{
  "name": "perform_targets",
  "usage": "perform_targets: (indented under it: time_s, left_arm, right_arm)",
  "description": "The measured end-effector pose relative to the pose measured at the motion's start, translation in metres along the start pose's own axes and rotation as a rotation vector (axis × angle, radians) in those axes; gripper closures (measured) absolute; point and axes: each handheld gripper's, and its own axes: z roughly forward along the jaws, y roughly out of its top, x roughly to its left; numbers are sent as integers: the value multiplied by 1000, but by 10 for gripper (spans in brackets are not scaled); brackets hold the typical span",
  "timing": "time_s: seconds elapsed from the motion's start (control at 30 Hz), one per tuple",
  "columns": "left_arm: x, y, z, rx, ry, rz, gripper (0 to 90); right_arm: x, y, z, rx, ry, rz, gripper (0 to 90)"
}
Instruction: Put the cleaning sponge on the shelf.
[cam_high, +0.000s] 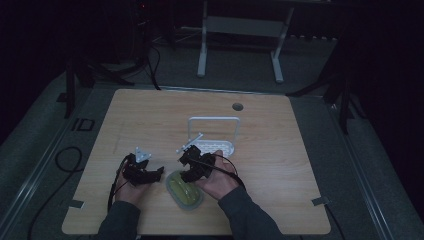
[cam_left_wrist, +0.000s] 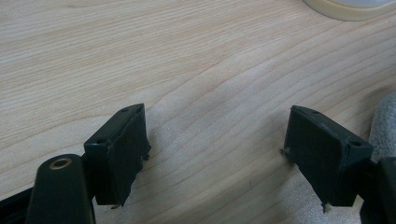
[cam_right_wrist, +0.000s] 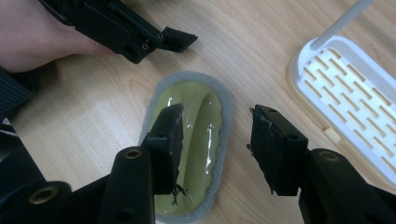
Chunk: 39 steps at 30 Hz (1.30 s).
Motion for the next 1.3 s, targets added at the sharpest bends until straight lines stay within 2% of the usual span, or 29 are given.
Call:
perform_targets:
  time_s: [0.3, 0.63, 1.3]
  left_arm:
    - [0, 0, 0, 0, 0, 0, 216]
    - [0, 0, 0, 0, 0, 0, 215]
    - [0, 0, 0, 0, -1, 0, 215]
  right_arm:
    - [4, 1, 6, 31, 23, 15, 531]
    - [13, 3, 18, 94, 38, 10, 553]
    - [18, 4, 34, 166, 54, 13, 557]
